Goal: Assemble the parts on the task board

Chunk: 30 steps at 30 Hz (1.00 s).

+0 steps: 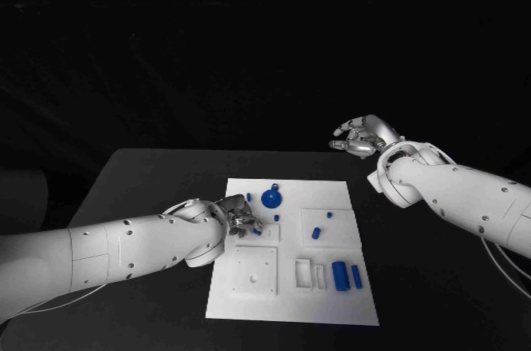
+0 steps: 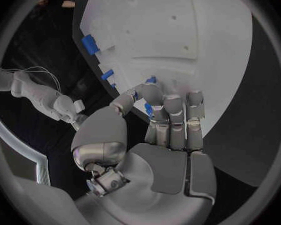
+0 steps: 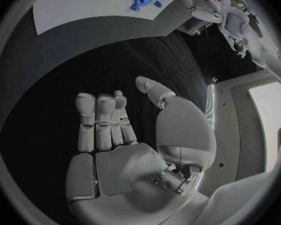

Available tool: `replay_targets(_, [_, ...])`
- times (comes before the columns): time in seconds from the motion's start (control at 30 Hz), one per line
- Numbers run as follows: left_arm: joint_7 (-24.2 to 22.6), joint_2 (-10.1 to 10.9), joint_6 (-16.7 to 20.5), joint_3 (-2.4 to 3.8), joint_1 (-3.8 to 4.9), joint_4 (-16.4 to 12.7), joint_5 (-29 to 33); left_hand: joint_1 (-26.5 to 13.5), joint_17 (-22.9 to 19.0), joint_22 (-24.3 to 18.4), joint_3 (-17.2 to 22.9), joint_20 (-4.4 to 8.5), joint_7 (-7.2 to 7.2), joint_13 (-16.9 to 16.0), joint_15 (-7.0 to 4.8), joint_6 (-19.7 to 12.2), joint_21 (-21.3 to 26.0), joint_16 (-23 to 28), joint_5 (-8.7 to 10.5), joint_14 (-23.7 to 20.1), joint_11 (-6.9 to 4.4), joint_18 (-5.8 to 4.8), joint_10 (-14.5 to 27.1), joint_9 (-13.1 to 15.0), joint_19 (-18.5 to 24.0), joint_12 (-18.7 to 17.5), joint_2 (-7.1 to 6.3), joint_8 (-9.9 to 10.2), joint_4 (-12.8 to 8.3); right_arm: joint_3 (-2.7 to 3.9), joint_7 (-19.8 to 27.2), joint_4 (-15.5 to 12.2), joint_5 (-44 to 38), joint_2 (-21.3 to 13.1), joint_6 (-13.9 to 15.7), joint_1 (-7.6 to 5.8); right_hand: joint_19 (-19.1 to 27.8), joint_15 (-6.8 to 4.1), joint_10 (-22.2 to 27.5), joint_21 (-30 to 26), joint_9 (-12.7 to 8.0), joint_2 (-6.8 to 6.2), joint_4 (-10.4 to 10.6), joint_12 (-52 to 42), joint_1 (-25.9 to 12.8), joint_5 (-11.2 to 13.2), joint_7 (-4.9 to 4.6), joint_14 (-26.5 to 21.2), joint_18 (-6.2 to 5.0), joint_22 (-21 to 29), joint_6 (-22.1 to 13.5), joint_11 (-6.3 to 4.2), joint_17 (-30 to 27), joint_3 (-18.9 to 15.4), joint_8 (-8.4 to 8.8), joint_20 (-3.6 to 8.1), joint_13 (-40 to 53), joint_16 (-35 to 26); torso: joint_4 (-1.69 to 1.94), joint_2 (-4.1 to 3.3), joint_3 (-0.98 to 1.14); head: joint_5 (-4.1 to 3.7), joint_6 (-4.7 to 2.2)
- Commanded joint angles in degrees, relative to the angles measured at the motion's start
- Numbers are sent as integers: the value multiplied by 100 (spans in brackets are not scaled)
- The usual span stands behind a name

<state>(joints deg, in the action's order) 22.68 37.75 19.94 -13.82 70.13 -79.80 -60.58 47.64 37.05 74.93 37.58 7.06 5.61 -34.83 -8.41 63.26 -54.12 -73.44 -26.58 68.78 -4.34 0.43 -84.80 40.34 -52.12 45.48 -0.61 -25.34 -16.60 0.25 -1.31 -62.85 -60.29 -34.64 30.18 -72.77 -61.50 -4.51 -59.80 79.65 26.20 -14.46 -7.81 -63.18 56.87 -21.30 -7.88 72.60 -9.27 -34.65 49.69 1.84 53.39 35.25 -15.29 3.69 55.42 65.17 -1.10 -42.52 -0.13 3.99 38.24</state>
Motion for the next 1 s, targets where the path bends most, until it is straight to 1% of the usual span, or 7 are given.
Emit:
replay_targets(0.03, [-40,-18,-90,-2,-9,1,-41,51,-8,73,33,761,-681,7,-101,779,-29,-24,-40,-11,-276,45,302,768,37,38,32,-21,-11,3,4,3,-34,8,-78,-1,15,-1,38,-30,10,43,6,-34,-5,-32,-48,30,-573,-6,1,-2,9,-27,1,39,-10,-31,0,1,-4,3,0])
replay_targets(0.13, [-35,-19,-163,-2,-9,-11,-115,54,-11,72,34,762,-681,10,-102,779,-31,-25,-42,-10,-277,46,302,770,37,40,28,-20,-13,3,-2,4,-34,10,-94,-1,15,-1,38,-31,10,43,6,-35,-6,-33,-48,30,-572,-7,1,-3,10,-28,1,40,-11,-32,1,1,-4,1,6])
replay_targets(0.27, [-21,-18,-228,-2,-10,-16,-180,85,-27,70,45,766,-686,23,-106,785,-40,-39,-53,-6,-280,51,301,780,38,56,-9,-17,-16,3,-2,8,-34,16,-93,-1,14,-1,38,-31,10,45,5,-36,-7,-34,-48,31,-572,-7,1,-3,11,-30,1,41,-12,-32,1,-1,-5,4,8])
replay_targets(0.4, [-11,-16,-240,-2,-11,-12,-187,99,-33,69,49,767,-687,29,-106,788,-45,-45,-59,-5,-281,52,301,785,38,63,-21,-15,-15,3,-2,6,-34,17,-93,-1,13,-1,38,-32,11,46,5,-37,-8,-36,-48,31,-572,-8,1,-3,12,-33,0,42,-14,-32,4,2,-3,5,13])
replay_targets(0.57, [-4,-13,-243,-2,-12,-11,-188,106,-37,68,51,768,-687,32,-107,790,-48,-50,-62,-3,-282,52,300,788,37,69,-24,-14,-14,3,-4,7,-34,20,-97,-1,12,-2,38,-33,11,48,5,-39,-9,-38,-47,32,-572,-9,0,-3,13,-35,0,43,-15,-32,-1,0,-5,6,20])
replay_targets(0.83, [15,-12,-254,-2,-12,-3,-192,112,-42,67,51,768,-688,36,-107,793,-53,-56,-67,-2,-282,52,299,792,36,77,-24,-14,-13,3,-7,8,-34,19,-101,-1,11,-2,38,-34,11,50,4,-40,-10,-40,-47,33,-572,-11,0,-3,14,-38,0,45,-18,-33,0,0,-6,7,19])
replay_targets(1.0, [35,-36,-258,-2,-12,13,-194,115,-49,66,50,768,-689,41,-108,798,-59,-63,-84,-1,-283,52,299,797,33,86,-24,-13,-12,3,-15,11,-35,20,-107,-1,10,-2,39,-35,11,51,3,-41,-11,-42,-47,33,-572,-12,-1,-3,15,-39,0,46,-20,-34,1,-1,-4,11,20])
